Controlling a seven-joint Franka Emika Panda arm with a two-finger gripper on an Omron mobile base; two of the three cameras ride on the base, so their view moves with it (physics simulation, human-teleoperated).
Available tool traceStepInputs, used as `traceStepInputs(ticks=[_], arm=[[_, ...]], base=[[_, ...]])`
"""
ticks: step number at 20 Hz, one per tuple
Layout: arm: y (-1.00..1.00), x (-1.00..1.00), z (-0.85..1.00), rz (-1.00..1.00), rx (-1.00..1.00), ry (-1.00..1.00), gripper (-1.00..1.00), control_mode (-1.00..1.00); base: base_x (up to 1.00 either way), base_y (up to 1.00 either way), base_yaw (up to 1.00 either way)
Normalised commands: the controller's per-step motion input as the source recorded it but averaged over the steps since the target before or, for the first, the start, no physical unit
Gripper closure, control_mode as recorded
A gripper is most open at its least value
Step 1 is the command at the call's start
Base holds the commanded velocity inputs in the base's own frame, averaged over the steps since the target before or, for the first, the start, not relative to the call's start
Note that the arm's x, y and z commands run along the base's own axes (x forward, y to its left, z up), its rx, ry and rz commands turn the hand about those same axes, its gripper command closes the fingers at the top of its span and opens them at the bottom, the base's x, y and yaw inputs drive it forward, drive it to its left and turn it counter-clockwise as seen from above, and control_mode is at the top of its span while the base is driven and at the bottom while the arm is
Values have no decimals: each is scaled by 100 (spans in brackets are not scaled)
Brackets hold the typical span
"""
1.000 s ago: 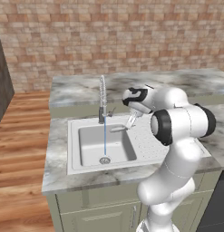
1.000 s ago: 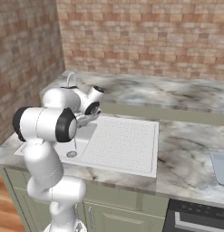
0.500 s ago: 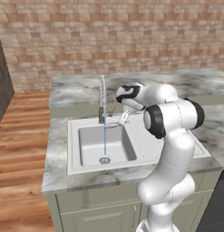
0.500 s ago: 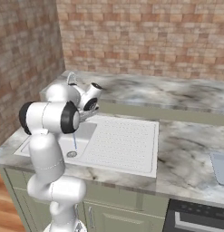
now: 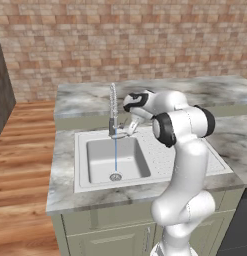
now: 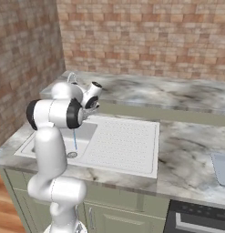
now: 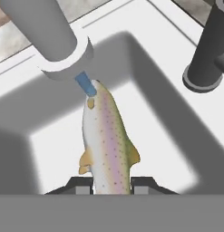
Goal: Take the fish out of the fridge, briefly rinse it in the sink, and place it on the tray next to the sink.
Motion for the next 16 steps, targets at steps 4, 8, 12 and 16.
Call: traceStepInputs(ticks=[4, 8, 12, 16], arm=[[0, 38, -21, 0, -5, 0, 100, -100], [0, 39, -18, 0, -4, 0, 100, -100], [0, 34, -7, 0, -1, 0, 100, -100], [0, -4, 0, 0, 0, 0, 100, -100]], base=[[0, 0, 0], [0, 0, 0], [0, 0, 0], [0, 0, 0]])
